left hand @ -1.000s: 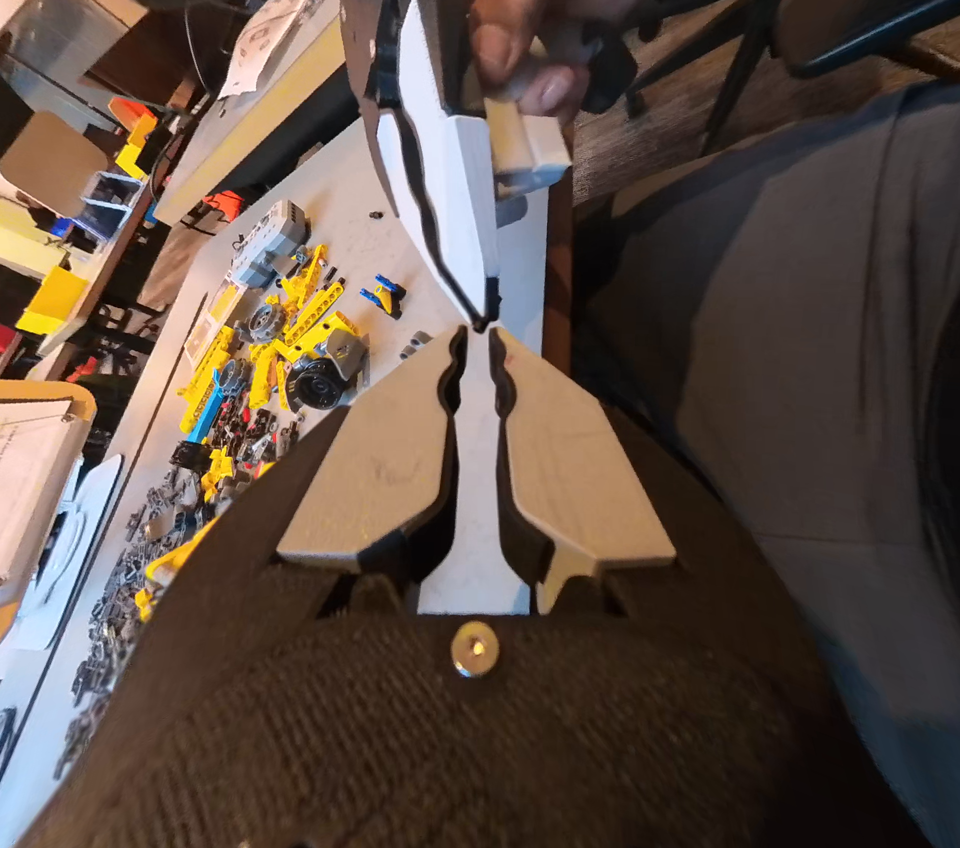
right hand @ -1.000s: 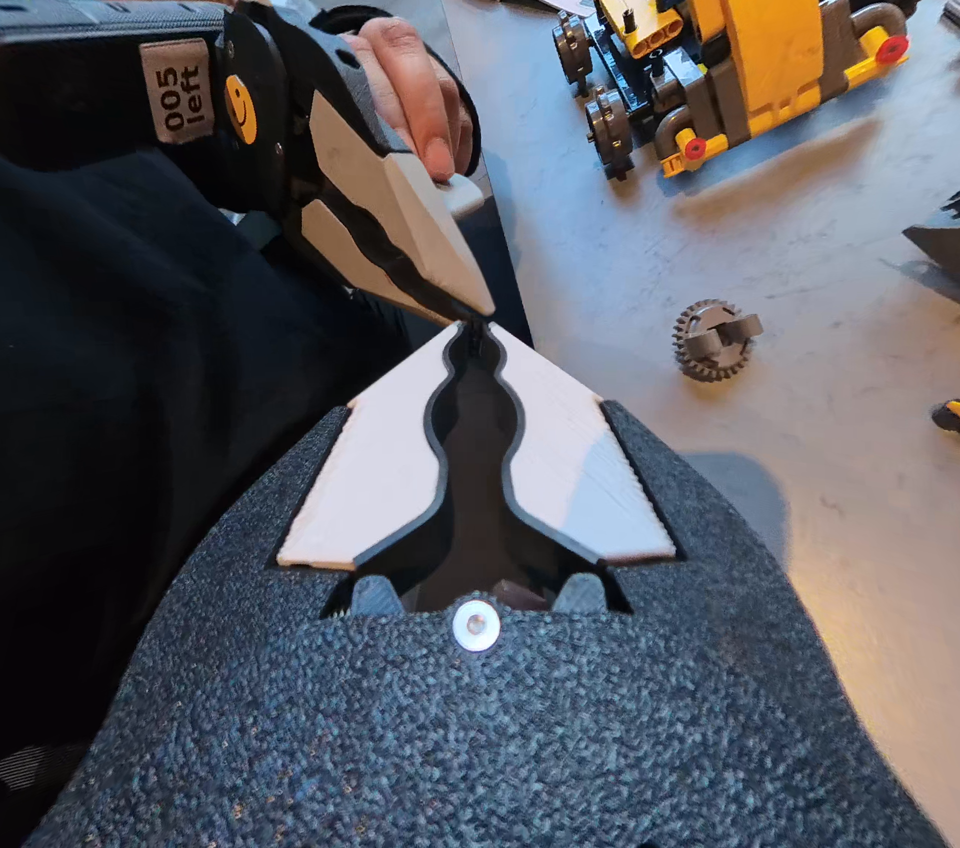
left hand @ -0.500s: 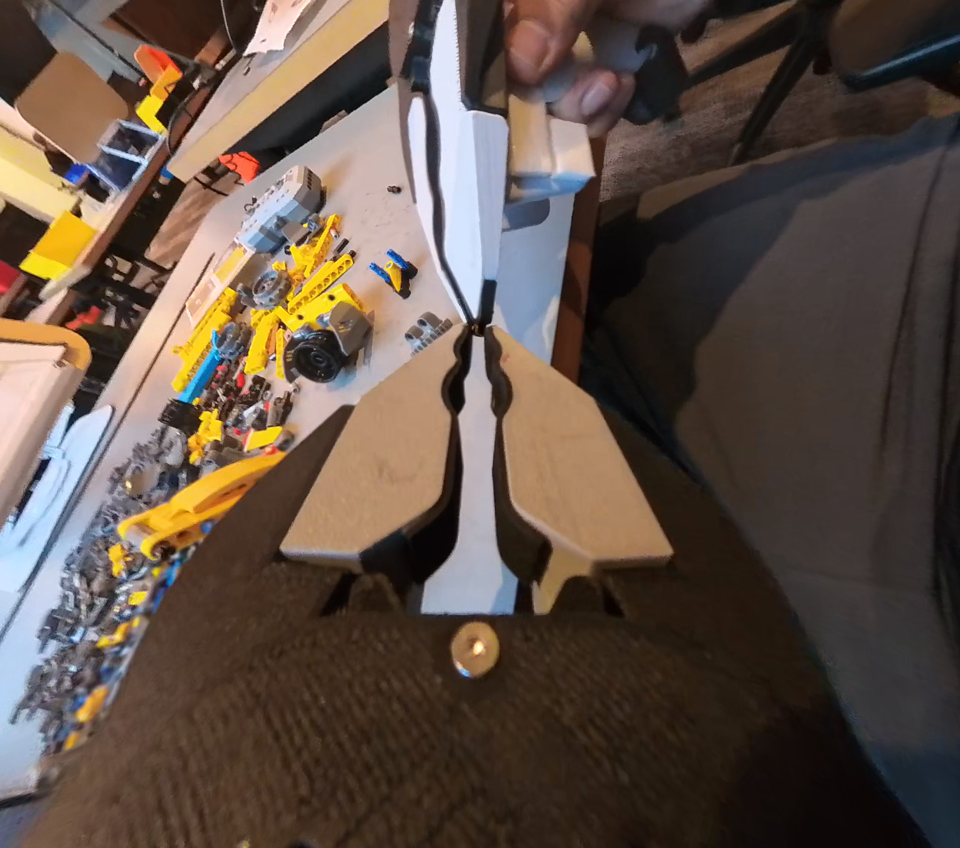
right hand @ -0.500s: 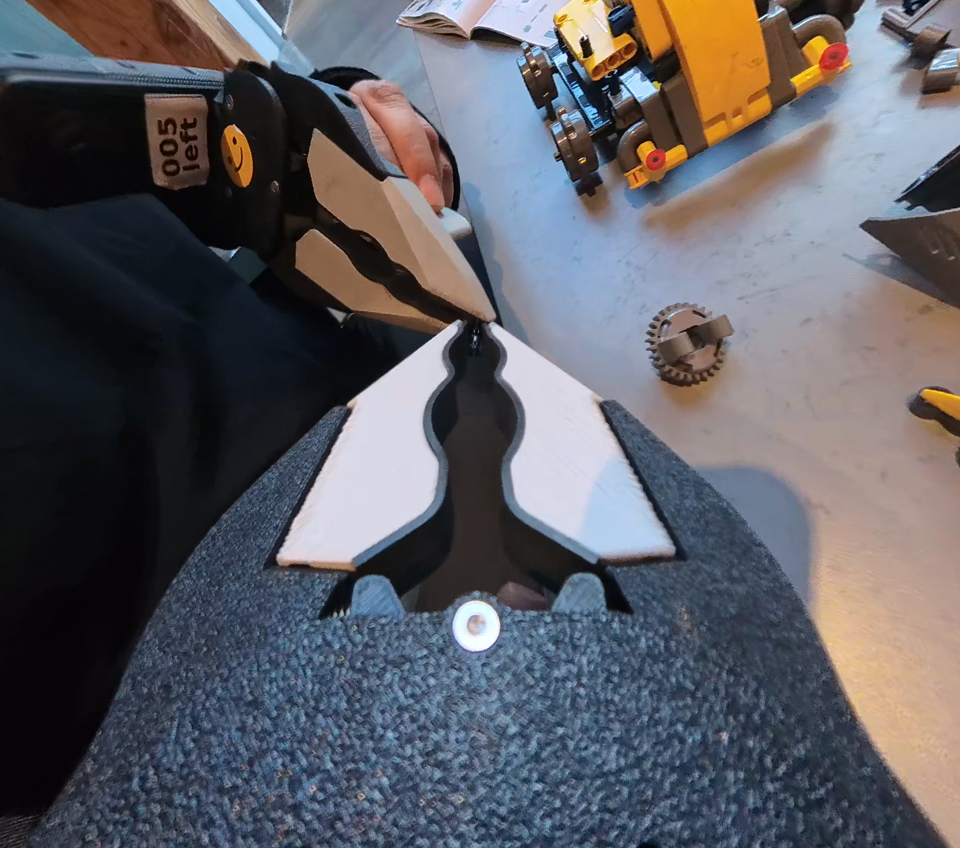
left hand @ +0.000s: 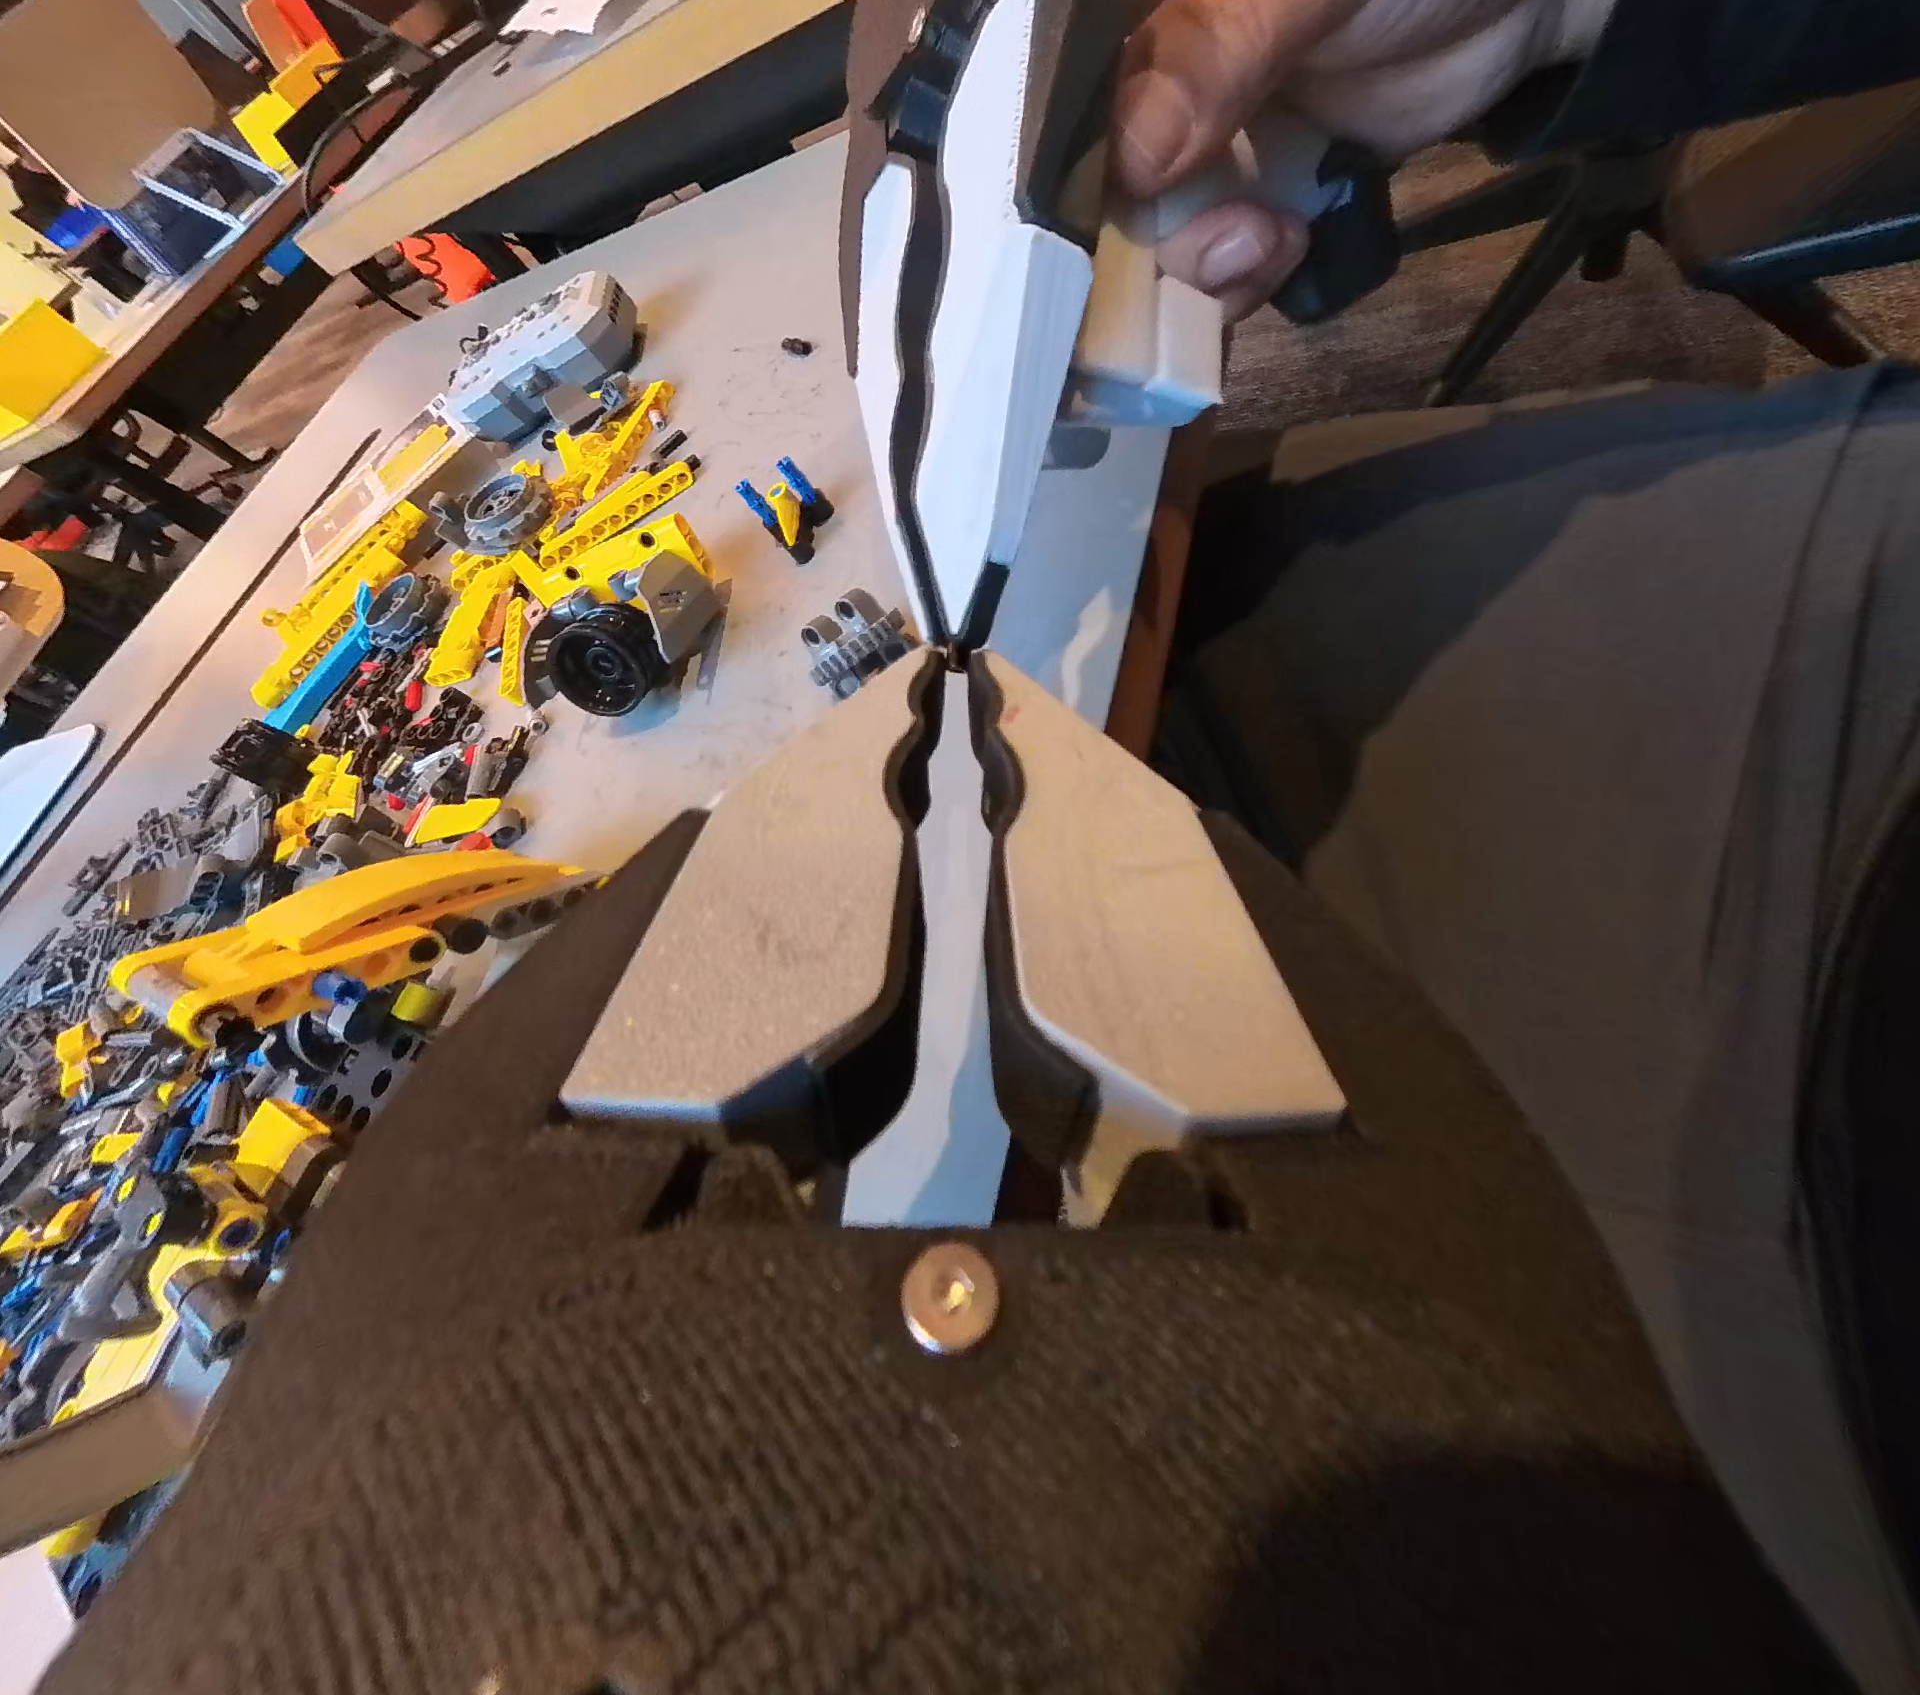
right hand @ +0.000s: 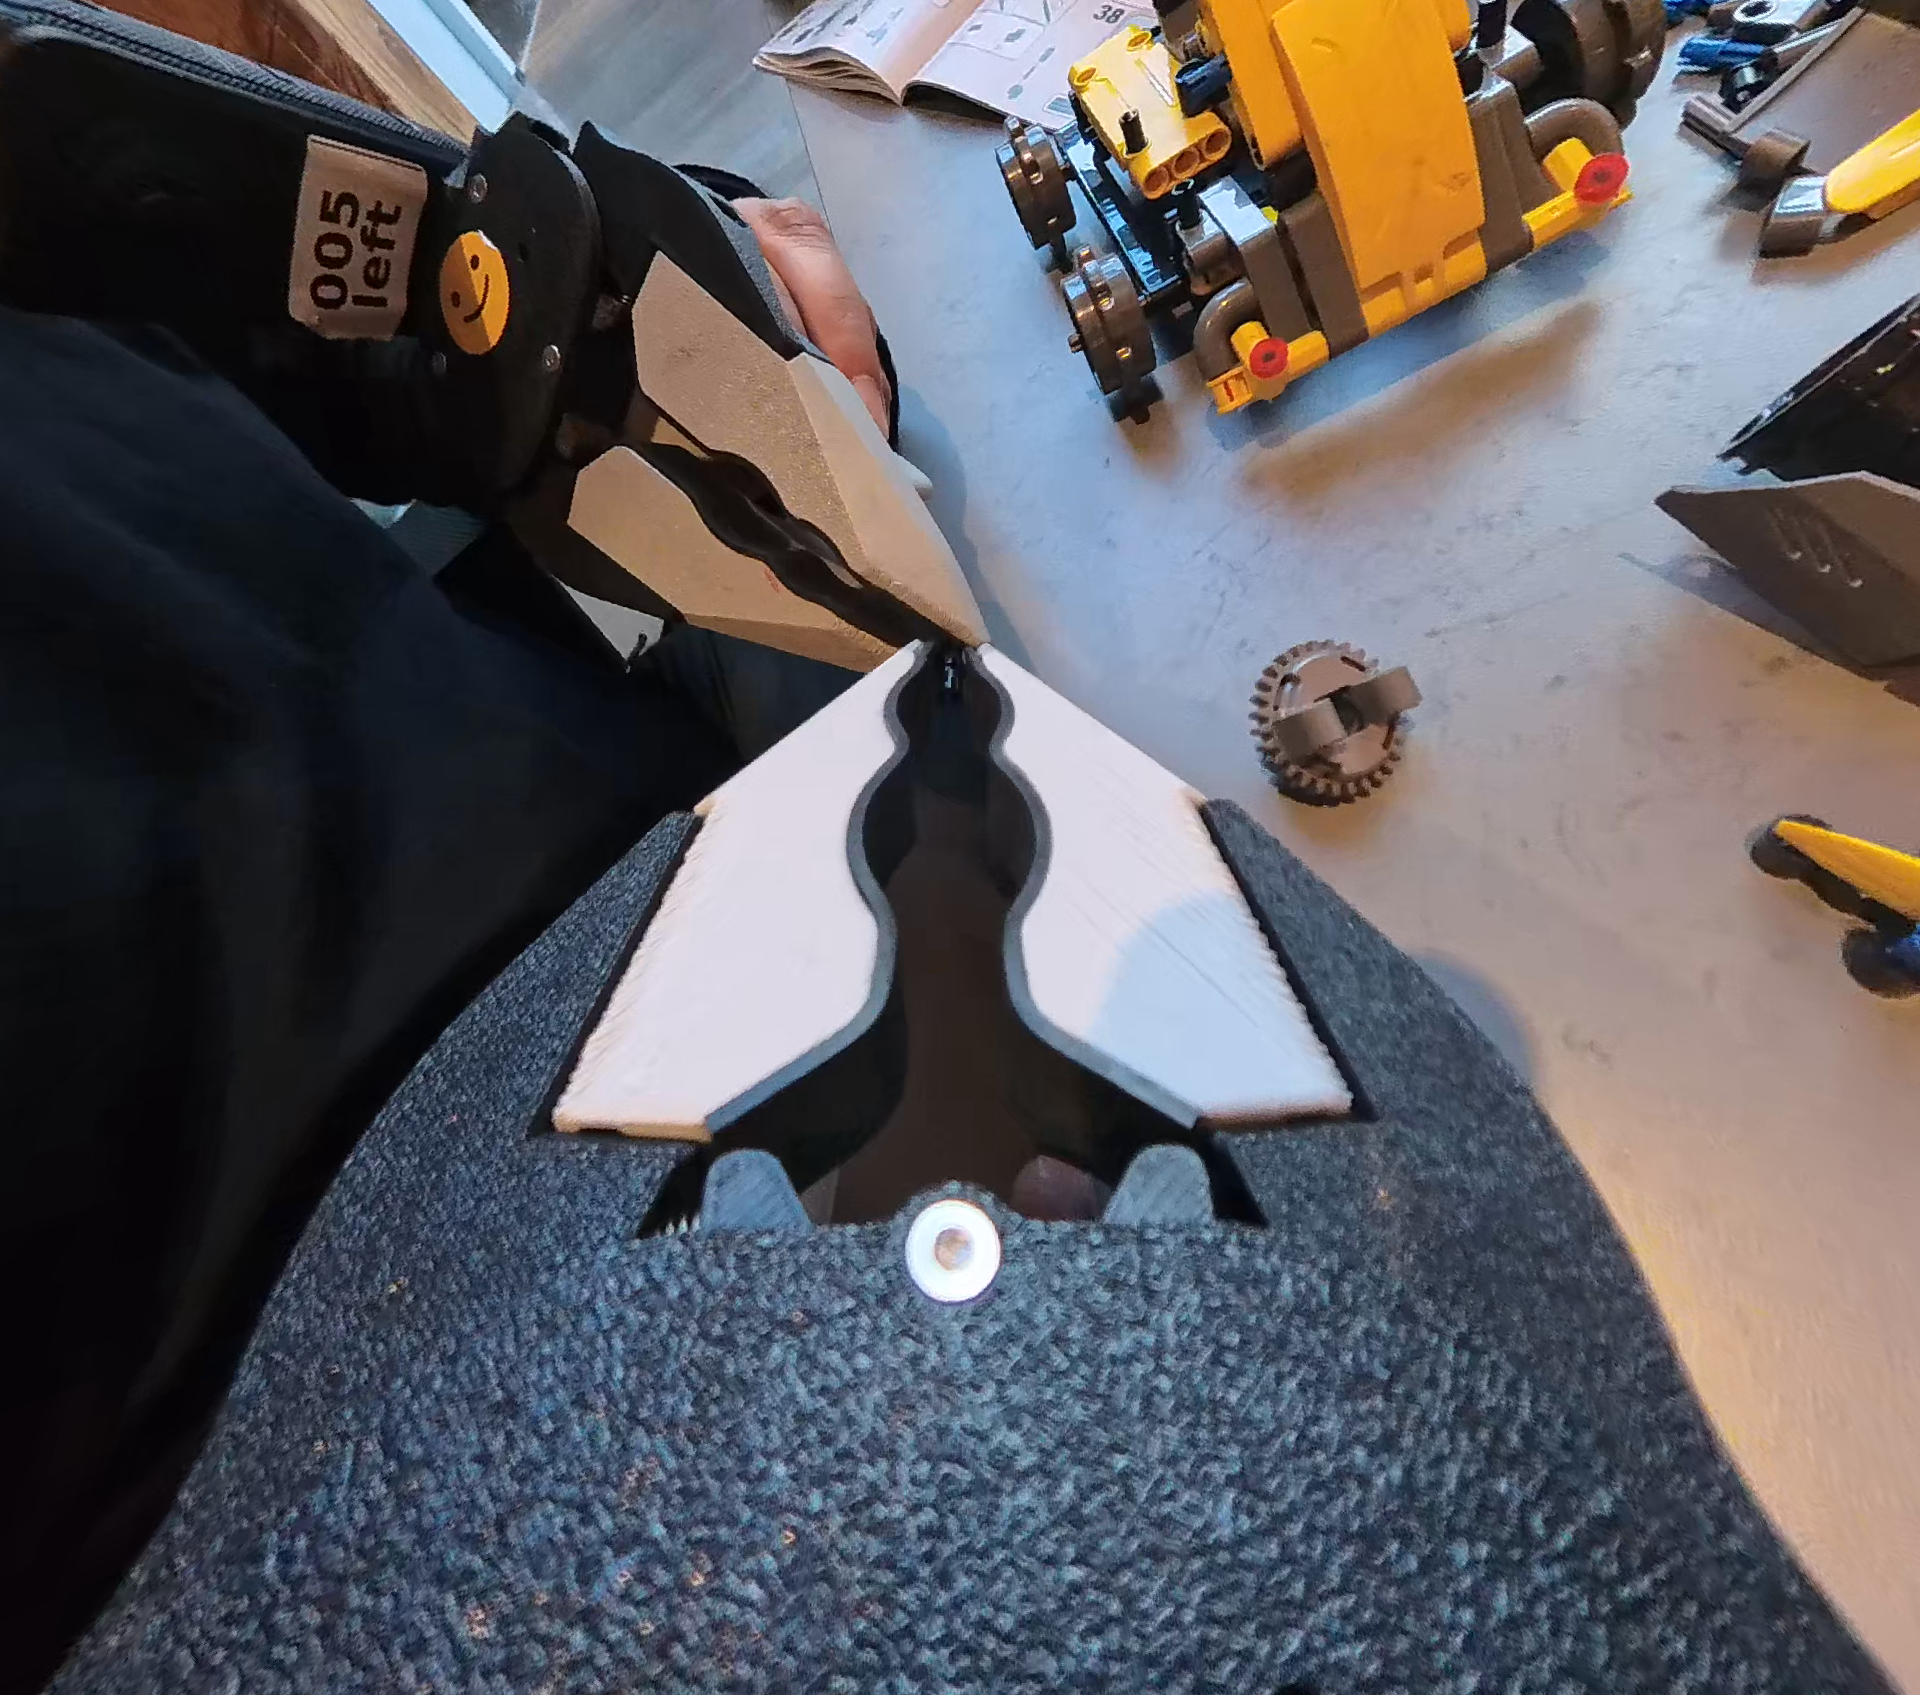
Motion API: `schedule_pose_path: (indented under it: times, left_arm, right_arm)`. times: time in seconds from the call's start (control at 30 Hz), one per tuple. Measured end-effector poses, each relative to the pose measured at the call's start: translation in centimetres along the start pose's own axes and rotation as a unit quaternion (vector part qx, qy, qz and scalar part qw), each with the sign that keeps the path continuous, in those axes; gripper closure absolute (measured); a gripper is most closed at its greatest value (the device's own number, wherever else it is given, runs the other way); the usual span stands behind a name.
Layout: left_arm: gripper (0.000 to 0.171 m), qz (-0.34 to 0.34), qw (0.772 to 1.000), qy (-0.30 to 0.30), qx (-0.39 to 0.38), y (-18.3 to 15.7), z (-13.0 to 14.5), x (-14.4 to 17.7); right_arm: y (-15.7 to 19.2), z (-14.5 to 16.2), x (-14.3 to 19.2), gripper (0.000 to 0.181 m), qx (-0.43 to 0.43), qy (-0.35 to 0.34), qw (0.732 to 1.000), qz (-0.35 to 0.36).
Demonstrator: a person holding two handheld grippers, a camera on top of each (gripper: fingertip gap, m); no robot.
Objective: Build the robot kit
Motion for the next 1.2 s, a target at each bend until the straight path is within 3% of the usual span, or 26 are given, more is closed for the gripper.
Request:
schedule_pose_path:
  times: [0.53, 0.77, 0.97, 1.2]
  left_arm:
    - [0.169, 0.016, 0.999, -0.007, 0.046, 0.5, 0.3, 0.4]
    - [0.169, 0.016, 0.998, -0.013, 0.059, 0.7, 0.2, 0.5]
    - [0.169, 0.026, 0.994, -0.027, 0.101, 1.3, -0.1, 1.0]
    - [0.169, 0.04, 0.99, -0.032, 0.129, 1.5, -0.2, 1.0]
  right_arm:
    - [-0.1, -0.7, -0.5, 0.175, 0.022, -0.023, 0.999, 0.007]
    - [-0.4, -1.2, 0.4, 0.163, 0.02, -0.042, 0.999, 0.014]
    - [-0.6, -1.8, 1.4, 0.164, 0.025, -0.063, 0.997, 0.027]
    - [0.0, -1.6, 1.1, 0.165, 0.057, -0.049, 0.997, 0.024]
Point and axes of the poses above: each gripper's, where its closed fingertips meet, x back along the fingers, z out of its underside, y = z × x across the jaws, the point moved 4 cm from there along x, back along the fingers, and after that the axes turned 14 degrees about x, right-handed, at the moved point
